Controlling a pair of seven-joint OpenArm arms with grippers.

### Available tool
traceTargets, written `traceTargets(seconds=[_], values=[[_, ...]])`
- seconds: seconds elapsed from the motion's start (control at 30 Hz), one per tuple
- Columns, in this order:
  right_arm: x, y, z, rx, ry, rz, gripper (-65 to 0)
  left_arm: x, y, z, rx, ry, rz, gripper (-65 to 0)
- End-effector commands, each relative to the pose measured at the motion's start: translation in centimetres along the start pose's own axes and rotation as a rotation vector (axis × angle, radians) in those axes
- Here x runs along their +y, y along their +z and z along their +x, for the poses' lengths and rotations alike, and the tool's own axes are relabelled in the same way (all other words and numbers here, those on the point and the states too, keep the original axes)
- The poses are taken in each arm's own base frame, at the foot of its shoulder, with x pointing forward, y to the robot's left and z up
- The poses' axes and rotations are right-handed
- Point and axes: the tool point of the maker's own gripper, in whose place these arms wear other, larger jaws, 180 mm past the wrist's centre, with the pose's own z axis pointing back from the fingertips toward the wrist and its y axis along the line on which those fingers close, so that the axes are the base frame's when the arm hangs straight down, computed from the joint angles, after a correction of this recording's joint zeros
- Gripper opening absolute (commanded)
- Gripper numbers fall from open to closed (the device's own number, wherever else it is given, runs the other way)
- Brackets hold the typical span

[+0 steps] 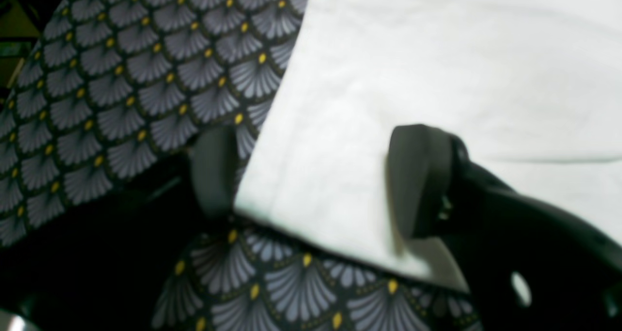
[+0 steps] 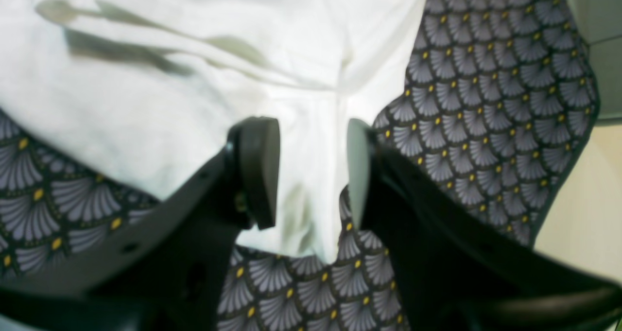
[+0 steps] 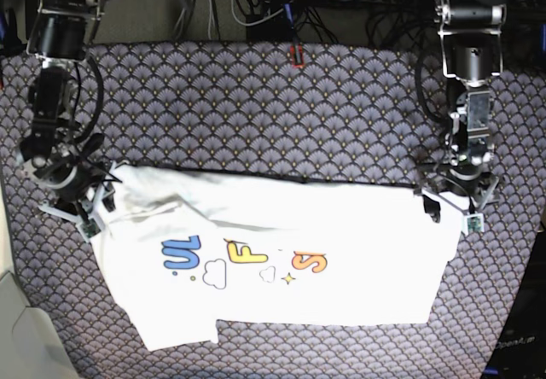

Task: Fold the T-shirt properly
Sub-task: 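Lower the folded edge and open both grippers, then regrasp the folded edge with both grippers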

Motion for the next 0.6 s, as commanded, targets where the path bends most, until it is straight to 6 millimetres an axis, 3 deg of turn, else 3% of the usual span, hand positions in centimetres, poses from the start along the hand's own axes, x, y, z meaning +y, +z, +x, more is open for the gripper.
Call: traceTargets(seconds=[0.0, 0.17, 0.57], values=[[-1.1, 0.5, 1.0, -0.036, 0.009, -0.027, -40.8, 0.6, -0.2, 2.3, -0.057, -0.004, 0.011, -17.3], [-0.9, 0.7, 0.9, -0.034, 0.014, -0.027, -40.7, 0.7, -0.2, 1.9, -0.048, -0.005, 0.012, -17.3], [-2.3, 1.2, -0.2, -0.025, -0.046, -0.065, -40.6, 0.8, 0.3, -1.6, 0.021, -0.01, 0.014, -17.5]])
